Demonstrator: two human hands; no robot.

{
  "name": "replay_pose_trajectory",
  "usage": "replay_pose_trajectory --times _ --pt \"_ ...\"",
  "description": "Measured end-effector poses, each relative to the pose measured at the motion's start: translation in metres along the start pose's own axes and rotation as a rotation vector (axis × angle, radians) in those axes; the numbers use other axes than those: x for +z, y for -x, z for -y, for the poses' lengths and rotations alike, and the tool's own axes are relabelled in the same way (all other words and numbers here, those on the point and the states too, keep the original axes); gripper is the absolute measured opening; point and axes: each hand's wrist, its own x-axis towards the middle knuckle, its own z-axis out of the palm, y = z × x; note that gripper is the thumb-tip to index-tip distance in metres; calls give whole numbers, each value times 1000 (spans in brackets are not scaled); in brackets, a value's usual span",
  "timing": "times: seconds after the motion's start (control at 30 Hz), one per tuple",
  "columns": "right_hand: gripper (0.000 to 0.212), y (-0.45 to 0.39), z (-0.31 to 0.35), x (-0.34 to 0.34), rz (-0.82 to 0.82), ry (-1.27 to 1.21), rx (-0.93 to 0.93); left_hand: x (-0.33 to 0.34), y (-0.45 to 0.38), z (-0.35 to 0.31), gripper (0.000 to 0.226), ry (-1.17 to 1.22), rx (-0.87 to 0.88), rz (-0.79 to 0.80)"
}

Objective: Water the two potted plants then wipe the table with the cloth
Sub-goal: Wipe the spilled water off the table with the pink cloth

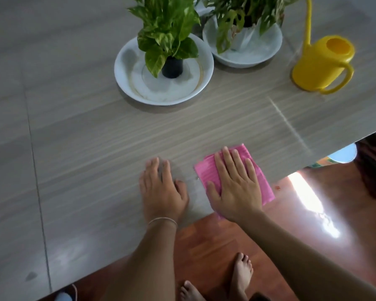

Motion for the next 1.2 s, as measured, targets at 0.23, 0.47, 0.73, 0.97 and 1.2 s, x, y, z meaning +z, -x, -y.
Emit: replay_pose_trajectory --times 0.23,0.47,0.73,0.97,1.2 --pt "78 0 -2 0 17 1 29 3 2 0 56 -3 -8 -18" --pt "77 -89 18 -10 52 -49 103 1 3 -1 60 -35 -38 31" --pt "76 -155 35 -9 59 -59 100 -1 1 -3 61 -36 -80 91" --pt "74 -86 24 -9 42 -51 2 -1 3 -1 60 -7 -55 57" --pt "77 28 24 5 99 -6 -18 -1 1 1 56 41 -34 -5"
